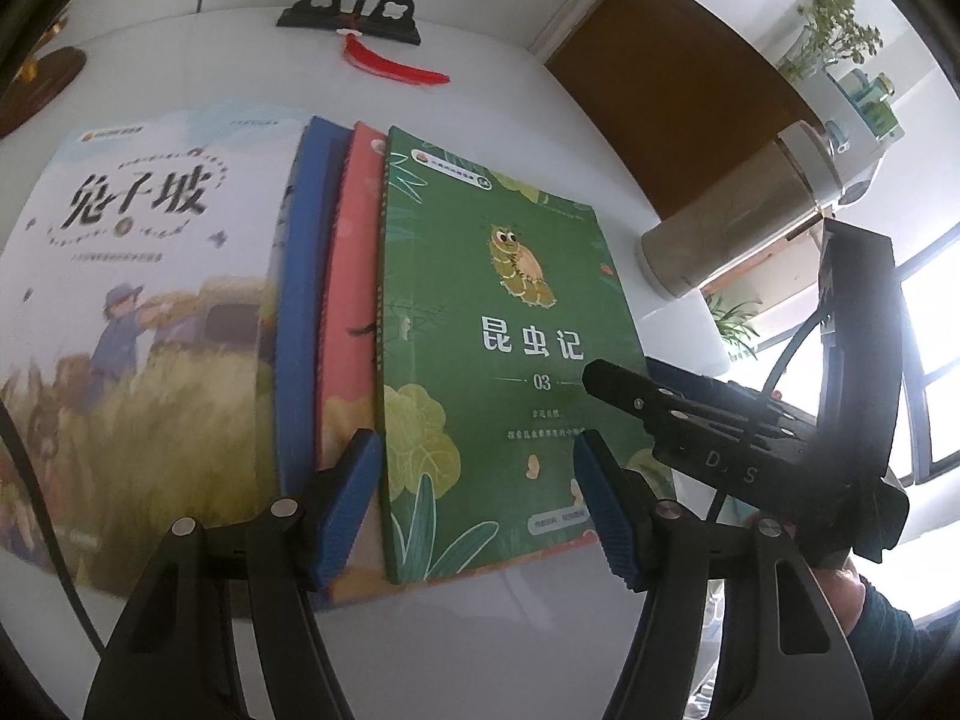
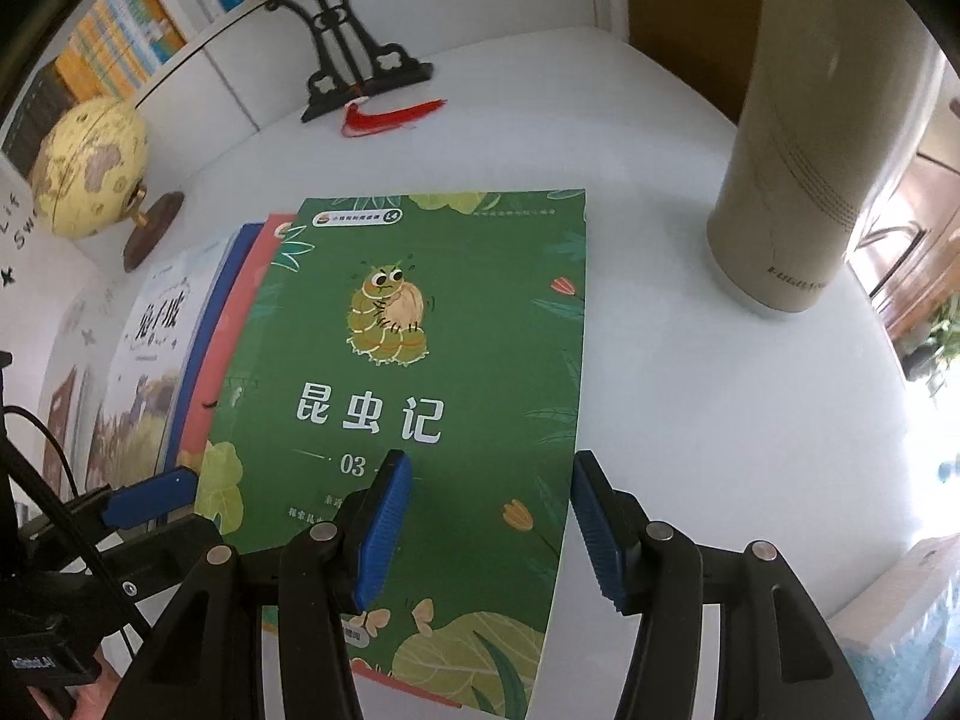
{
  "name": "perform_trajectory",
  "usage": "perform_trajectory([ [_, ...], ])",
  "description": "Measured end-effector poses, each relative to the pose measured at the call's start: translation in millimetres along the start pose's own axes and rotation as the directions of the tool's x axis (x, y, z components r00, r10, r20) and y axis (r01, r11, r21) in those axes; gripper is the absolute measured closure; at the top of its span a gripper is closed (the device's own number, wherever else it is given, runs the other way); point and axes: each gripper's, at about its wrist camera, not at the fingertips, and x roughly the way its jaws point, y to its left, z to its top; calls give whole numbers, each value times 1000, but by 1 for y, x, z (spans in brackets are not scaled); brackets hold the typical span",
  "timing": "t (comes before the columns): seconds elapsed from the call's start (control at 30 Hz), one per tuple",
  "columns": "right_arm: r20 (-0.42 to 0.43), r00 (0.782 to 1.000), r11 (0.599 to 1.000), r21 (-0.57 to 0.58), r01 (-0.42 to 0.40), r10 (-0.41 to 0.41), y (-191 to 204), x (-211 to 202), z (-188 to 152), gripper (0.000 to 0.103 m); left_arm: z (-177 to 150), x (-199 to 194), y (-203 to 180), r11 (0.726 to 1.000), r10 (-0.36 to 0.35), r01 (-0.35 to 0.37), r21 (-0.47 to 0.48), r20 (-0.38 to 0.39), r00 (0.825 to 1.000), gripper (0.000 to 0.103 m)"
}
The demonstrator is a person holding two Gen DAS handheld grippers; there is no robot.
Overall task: Organize books
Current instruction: 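Move both grippers down to the green insect booklet's edge, then close both grippers on the green booklet edge and lift it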
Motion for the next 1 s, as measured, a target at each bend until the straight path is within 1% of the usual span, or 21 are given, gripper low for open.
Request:
perform_trajectory([
  [0.1, -1, 1000, 999, -52, 8, -8, 15, -3, -3, 49, -10, -12, 5, 1000, 8, -8, -13, 9, 1000, 40],
  [0.2, -7, 1000, 995, -97, -7, 6, 32, -5, -7, 48, -29, -32, 14, 999, 22, -21, -33, 24, 999, 40],
  [0.27, -20, 999, 990, -136, -32, 30, 48, -6, -12, 48, -44, -46, 22, 998, 24, -22, -62, 33, 999, 40],
  [0.4, -53, 995, 977, -189, -97, 89, 72, -4, -22, 48, -65, -63, 41, 988, 59, -52, -144, 45, 997, 40],
  [0.47, -94, 988, 970, -197, -142, 126, 77, 2, -26, 48, -69, -66, 49, 981, 57, -46, -187, 57, 997, 40],
  [0.53, -117, 980, 967, -177, -182, 163, 75, 4, -30, 49, -73, -66, 55, 975, 81, -66, -212, 62, 995, 40],
  [0.63, -111, 978, 967, -167, -194, 177, 68, -4, -35, 49, -73, -59, 57, 970, 104, -88, -227, 60, 993, 44],
  [0.67, -114, 976, 965, -167, -202, 185, 67, -5, -37, 49, -72, -56, 58, 969, 100, -84, -233, 59, 993, 45],
  [0.73, -122, 976, 965, -168, -199, 180, 65, -5, -41, 49, -71, -51, 57, 967, 92, -76, -242, 56, 994, 51],
  [0.8, -130, 976, 967, -163, -197, 177, 65, -4, -46, 48, -70, -45, 55, 966, 82, -66, -250, 54, 995, 54],
  [0.9, -122, 972, 964, -153, -219, 201, 66, -7, -51, 48, -71, -42, 52, 962, 100, -83, -261, 56, 993, 58],
  [0.93, -118, 974, 965, -153, -212, 196, 68, -7, -52, 48, -71, -44, 51, 960, 110, -90, -266, 62, 992, 62],
  [0.97, -114, 975, 966, -157, -206, 189, 69, -7, -53, 48, -72, -49, 50, 960, 104, -82, -269, 72, 992, 70],
  [1.0, -112, 976, 966, -160, -203, 186, 71, -7, -53, 48, -73, -55, 48, 961, 86, -61, -270, 81, 993, 74],
])
